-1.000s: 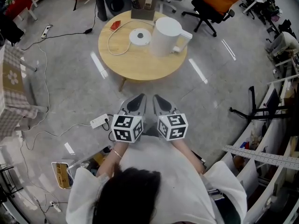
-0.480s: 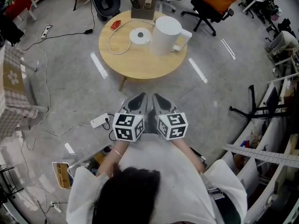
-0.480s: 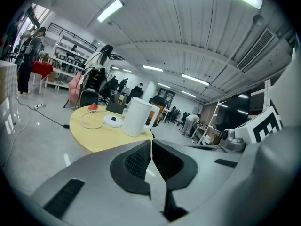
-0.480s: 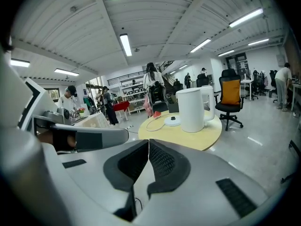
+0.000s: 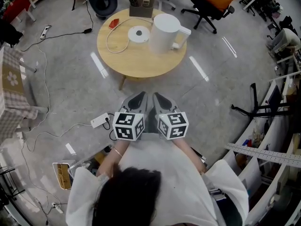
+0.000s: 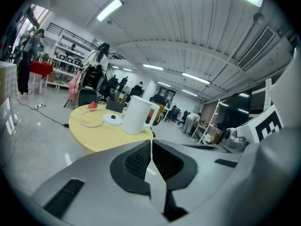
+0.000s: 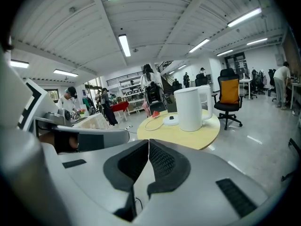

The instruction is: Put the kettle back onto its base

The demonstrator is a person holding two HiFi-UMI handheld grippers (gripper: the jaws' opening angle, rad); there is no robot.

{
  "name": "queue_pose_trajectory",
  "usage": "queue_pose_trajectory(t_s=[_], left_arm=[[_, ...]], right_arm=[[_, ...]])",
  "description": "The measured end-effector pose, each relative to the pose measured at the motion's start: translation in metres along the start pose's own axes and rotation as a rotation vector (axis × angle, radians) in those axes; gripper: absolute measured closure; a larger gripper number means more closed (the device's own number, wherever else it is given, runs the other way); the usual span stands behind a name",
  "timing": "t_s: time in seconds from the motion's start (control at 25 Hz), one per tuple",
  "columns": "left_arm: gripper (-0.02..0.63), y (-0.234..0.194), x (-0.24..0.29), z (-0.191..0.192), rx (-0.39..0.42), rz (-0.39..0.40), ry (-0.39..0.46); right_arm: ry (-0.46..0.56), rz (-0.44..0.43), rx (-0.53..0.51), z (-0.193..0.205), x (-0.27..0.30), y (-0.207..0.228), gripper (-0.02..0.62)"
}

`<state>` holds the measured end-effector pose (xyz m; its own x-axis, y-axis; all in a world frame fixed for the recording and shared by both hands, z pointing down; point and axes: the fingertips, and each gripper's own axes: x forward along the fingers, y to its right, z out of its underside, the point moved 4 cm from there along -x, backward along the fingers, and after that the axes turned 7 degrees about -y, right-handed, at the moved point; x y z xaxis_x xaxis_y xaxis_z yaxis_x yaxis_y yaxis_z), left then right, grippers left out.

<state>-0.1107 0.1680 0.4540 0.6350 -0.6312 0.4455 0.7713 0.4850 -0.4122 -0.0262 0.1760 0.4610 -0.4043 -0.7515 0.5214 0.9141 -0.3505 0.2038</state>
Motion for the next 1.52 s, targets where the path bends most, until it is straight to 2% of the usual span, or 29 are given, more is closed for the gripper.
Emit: queue_pose_trajectory(t_s=[0.24, 0.44, 0.64, 0.96, 1.32, 1.52], left_arm=[[0.574, -0.003, -0.002, -0.002, 0.004, -0.028, 0.006], [0.574, -0.007, 0.003, -0.006, -0.002, -0.056, 0.016], [0.574, -0.005, 0.016, -0.012, 0.006, -0.066, 0.006], [0.574, -0.012, 0.046, -0.025, -0.032, -0.08, 0.0], [0.574, -0.004, 0.09, -0.039, -0.028, -0.054, -0.024], [0.574, -0.007, 0.108, -0.041, -0.034, -0.059, -0.049]], right_arm=[[-0.004, -0.021, 0.0, 0.001, 0.006, 0.001, 0.568], [-0.005, -0.017, -0.075, -0.009, 0.013, 0.002, 0.568], [-0.003, -0.053, -0.048, -0.018, 0.023, 0.009, 0.568], [-0.032, -0.053, -0.042, -0.026, 0.04, 0.039, 0.569], [-0.043, -0.033, -0.028, -0.039, 0.053, 0.08, 0.569], [-0.076, -0.027, -0.081, -0.037, 0.064, 0.092, 0.569]])
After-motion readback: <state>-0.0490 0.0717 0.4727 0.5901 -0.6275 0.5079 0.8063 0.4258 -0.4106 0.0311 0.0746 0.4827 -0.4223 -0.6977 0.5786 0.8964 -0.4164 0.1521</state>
